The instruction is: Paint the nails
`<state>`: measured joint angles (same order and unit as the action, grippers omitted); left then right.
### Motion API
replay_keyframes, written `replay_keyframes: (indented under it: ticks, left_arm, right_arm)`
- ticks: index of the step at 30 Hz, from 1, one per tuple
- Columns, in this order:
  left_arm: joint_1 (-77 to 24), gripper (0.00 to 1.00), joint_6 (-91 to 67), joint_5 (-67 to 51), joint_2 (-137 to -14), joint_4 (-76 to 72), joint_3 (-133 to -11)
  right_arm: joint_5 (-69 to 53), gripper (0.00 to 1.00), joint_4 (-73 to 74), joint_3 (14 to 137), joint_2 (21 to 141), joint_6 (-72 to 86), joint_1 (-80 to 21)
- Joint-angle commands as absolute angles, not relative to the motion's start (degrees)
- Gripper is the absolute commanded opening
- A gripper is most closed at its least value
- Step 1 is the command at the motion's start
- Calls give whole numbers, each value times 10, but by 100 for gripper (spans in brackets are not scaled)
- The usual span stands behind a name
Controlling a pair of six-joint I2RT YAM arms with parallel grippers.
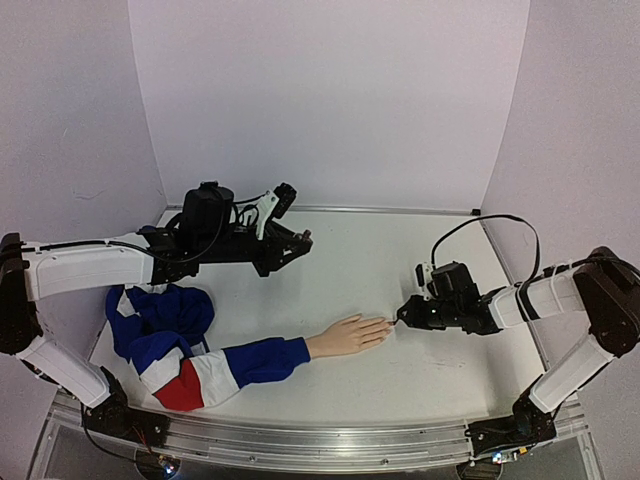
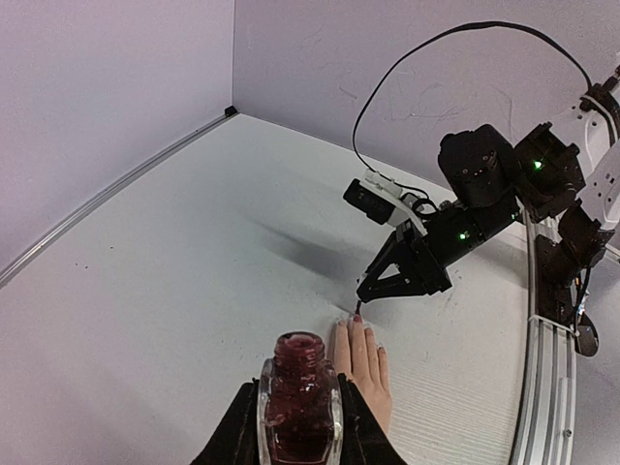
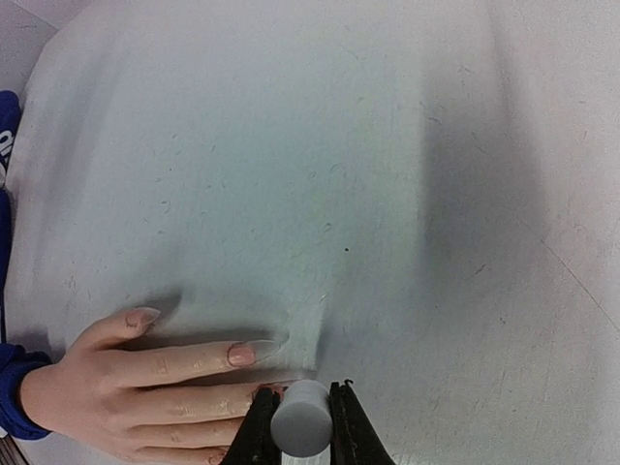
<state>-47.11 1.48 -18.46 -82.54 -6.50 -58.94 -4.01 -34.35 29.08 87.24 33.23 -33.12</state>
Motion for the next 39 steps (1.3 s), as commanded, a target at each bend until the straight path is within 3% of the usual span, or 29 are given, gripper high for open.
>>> replay_keyframes:
  ticks: [1,19,39]
  left_arm:
    - [-474,0,16,-194,-814,-93,-614]
    - [-474,0,15,-194,-807,-93,-609]
    - [-474,0,15,-195,-809,-93,-612]
  right_arm:
    - [-18,0,-344,301,875,340,-329]
    - [-42,0,-321,297,823,313,-329]
    - [-53,0,-346,309,866,318,-329]
